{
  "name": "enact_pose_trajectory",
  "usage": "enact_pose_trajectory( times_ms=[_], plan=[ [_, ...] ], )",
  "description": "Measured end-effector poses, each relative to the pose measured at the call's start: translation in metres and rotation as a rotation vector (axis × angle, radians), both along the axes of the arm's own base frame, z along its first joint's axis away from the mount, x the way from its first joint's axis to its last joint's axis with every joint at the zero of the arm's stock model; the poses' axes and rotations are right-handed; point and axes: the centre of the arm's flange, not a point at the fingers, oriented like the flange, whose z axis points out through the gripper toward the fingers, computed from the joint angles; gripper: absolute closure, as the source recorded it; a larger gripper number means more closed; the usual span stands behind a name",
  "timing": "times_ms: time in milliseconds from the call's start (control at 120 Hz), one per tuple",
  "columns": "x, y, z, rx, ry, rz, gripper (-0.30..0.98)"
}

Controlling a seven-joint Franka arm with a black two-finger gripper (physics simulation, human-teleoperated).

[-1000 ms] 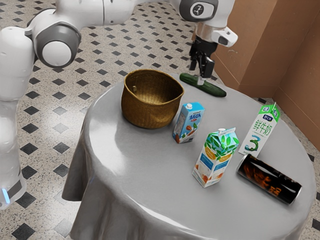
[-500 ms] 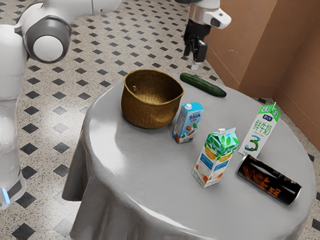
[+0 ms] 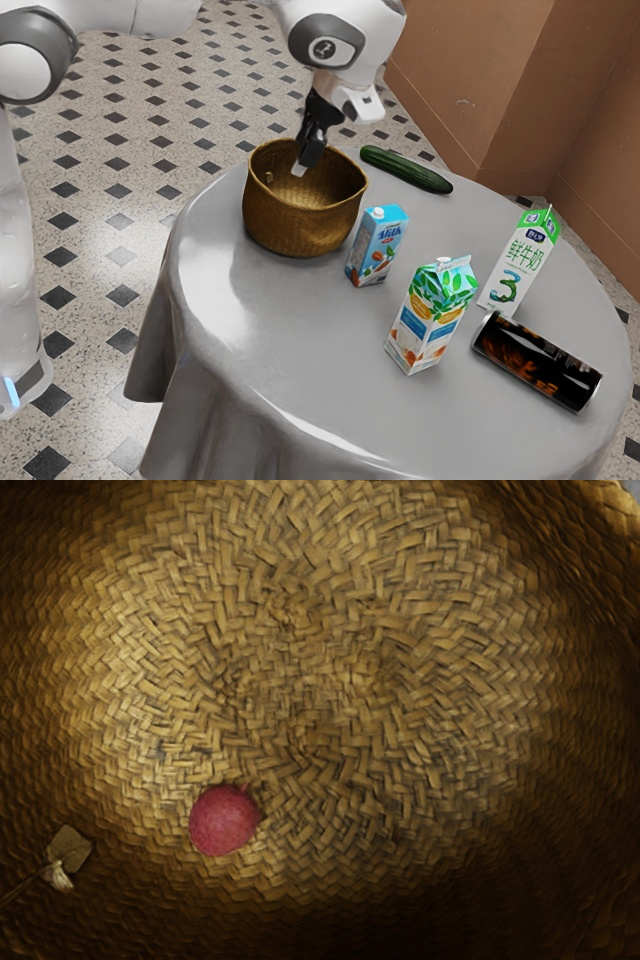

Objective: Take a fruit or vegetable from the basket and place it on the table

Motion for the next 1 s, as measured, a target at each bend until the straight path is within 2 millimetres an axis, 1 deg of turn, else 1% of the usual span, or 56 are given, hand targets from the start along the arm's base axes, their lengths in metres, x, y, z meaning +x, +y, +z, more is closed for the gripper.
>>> enact_pose_trajectory(
  times_ms=[42, 117, 258, 442, 717, 900, 1000],
  plan=[
    [0.0, -0.002, -0.006, 0.001, 0.003, -0.026, 0.0],
    [0.0, -0.003, -0.011, 0.002, 0.001, -0.063, 0.0],
    [-0.004, 0.003, -0.017, 0.0, -0.003, -0.104, 0.0],
    [-0.004, 0.002, -0.026, -0.005, -0.001, -0.159, 0.0],
    [0.007, 0.004, -0.047, -0.016, 0.022, -0.21, 0.0],
    [0.003, 0.023, -0.056, -0.03, 0.051, -0.191, 0.0],
    [0.003, 0.025, -0.057, -0.032, 0.056, -0.194, 0.0]
  ],
)
